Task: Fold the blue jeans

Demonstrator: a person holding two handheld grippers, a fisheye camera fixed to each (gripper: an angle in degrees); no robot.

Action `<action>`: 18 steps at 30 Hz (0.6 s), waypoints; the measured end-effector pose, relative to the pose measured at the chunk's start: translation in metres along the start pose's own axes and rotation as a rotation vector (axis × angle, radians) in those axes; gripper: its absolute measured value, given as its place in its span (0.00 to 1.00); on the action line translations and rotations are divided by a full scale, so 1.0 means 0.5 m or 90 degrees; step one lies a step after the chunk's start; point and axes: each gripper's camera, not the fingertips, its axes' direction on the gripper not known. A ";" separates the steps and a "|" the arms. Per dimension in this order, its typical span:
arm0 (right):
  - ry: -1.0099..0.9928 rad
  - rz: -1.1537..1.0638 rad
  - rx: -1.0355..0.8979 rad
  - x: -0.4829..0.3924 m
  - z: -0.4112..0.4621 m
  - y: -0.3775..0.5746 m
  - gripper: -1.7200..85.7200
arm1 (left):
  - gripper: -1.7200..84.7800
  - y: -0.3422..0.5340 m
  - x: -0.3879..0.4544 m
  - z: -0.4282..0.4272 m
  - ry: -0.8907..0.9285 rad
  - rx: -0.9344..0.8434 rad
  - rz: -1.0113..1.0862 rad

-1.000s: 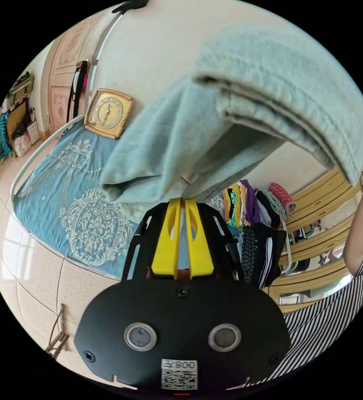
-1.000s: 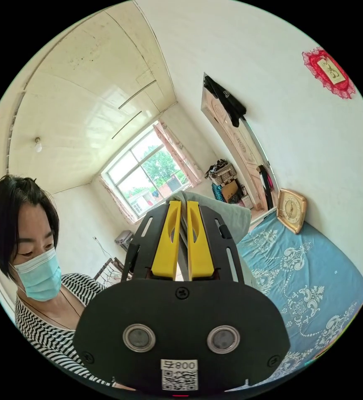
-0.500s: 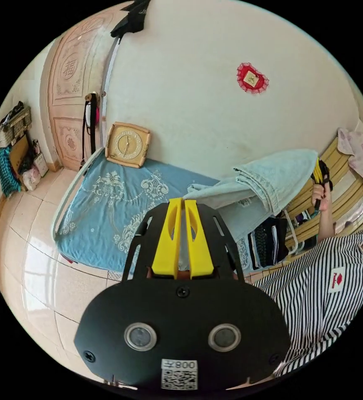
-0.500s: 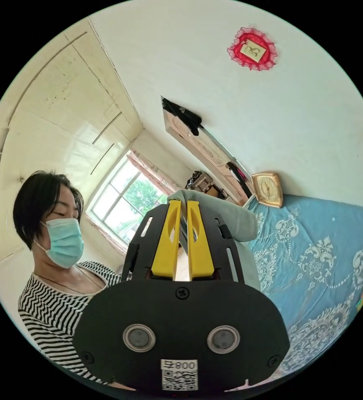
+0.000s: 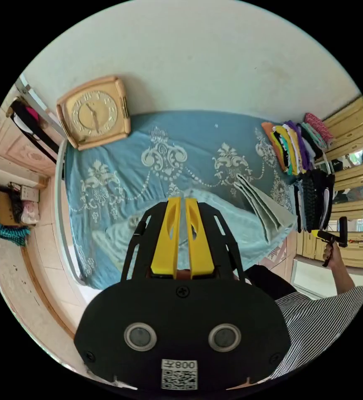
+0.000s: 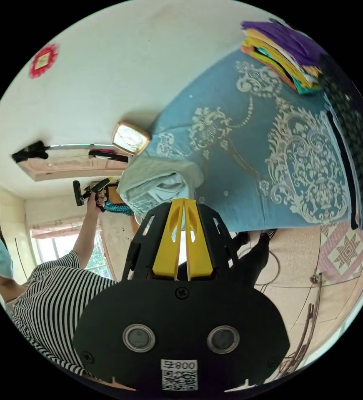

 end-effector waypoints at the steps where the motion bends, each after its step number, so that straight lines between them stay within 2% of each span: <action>1: 0.007 0.027 -0.018 0.053 0.028 -0.014 0.03 | 0.05 -0.004 -0.003 0.030 0.010 -0.018 -0.005; 4: 0.053 0.027 -0.051 0.129 0.092 -0.070 0.03 | 0.05 0.021 -0.013 0.158 0.049 -0.086 -0.029; 6: 0.079 0.005 -0.079 0.157 0.140 -0.124 0.04 | 0.06 0.057 -0.028 0.246 0.128 -0.140 -0.069; 8: 0.113 -0.053 -0.108 0.172 0.203 -0.209 0.06 | 0.07 0.071 -0.039 0.289 0.177 -0.154 -0.097; 11: 0.170 -0.156 -0.139 0.159 0.281 -0.315 0.09 | 0.09 0.038 -0.047 0.322 0.238 -0.116 -0.111; 16: 0.274 -0.302 -0.130 0.126 0.362 -0.451 0.12 | 0.12 -0.117 -0.020 0.365 0.242 -0.078 -0.032; 18: 0.297 -0.336 -0.133 0.123 0.386 -0.488 0.13 | 0.13 -0.194 -0.009 0.404 0.194 -0.088 -0.008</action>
